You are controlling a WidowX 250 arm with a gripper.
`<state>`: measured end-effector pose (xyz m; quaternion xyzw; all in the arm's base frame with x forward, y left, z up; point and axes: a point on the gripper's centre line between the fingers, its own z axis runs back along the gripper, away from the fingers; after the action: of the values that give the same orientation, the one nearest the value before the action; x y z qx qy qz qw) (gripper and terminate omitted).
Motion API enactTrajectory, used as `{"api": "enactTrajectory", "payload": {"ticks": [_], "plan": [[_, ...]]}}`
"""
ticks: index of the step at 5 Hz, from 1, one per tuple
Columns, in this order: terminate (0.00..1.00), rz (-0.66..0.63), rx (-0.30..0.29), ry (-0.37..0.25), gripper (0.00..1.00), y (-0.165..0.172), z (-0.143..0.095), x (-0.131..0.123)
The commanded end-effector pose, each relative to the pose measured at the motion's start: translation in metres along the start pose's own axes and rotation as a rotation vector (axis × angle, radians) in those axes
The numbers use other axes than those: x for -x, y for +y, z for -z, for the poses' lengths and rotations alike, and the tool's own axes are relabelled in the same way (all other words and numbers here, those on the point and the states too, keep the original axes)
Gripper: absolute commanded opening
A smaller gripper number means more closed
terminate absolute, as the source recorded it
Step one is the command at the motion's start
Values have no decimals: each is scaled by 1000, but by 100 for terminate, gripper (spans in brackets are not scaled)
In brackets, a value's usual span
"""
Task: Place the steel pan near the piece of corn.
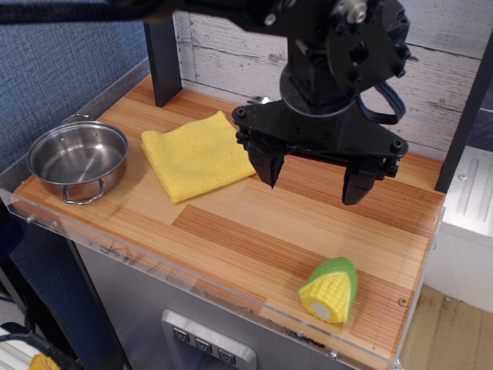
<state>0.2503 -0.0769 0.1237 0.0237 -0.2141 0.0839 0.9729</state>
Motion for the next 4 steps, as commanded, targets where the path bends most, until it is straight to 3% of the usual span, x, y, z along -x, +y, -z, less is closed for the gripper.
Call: {"api": "enactTrajectory", "payload": {"ticks": [1,4], "plan": [[0,0,0,0,100,0,0,0],[0,-157,-52,10,100,66,12,-19]]}}
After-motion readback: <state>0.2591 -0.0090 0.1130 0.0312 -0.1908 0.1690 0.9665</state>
